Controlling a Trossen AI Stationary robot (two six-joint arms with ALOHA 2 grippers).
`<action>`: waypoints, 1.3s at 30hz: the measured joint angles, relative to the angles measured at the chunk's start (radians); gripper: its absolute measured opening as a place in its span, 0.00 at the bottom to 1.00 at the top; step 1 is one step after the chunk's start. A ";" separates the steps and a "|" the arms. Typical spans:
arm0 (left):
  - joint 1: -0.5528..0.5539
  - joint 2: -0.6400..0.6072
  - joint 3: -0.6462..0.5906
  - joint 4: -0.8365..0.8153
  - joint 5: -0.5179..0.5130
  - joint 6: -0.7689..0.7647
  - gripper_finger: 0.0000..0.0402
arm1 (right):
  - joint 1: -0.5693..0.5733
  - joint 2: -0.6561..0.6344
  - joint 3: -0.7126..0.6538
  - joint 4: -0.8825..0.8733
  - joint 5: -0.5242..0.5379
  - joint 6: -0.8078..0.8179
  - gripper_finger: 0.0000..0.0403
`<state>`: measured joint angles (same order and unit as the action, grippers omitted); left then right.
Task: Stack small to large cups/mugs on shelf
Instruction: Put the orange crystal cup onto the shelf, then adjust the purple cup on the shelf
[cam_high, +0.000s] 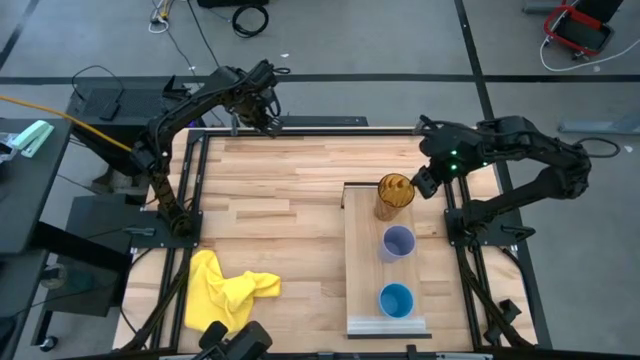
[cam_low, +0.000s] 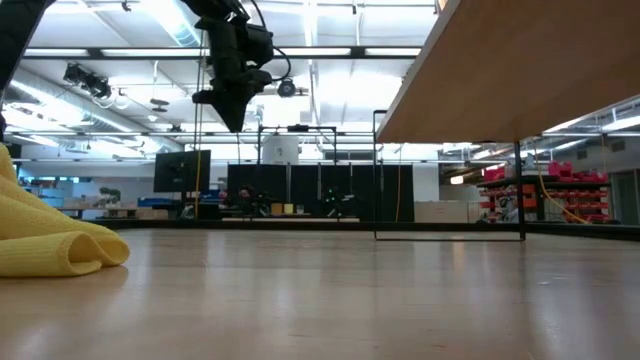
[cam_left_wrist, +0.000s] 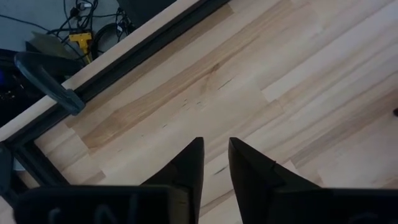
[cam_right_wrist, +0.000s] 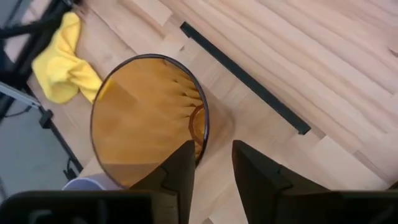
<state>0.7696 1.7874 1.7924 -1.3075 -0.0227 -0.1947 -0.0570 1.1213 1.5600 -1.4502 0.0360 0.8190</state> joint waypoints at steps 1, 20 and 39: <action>0.000 0.000 0.000 0.000 0.000 -0.004 0.21 | 0.000 -0.010 0.000 0.000 0.000 0.010 0.29; -0.050 0.000 0.000 -0.006 0.002 -0.066 0.23 | 0.401 -0.167 -0.162 -0.095 0.039 0.416 0.05; -0.079 0.000 0.000 -0.005 0.003 -0.115 0.24 | 0.599 -0.109 -0.388 0.278 0.148 0.465 0.01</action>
<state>0.6910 1.7874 1.7920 -1.3128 -0.0200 -0.3096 0.5419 1.0126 1.1721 -1.1723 0.1844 1.2844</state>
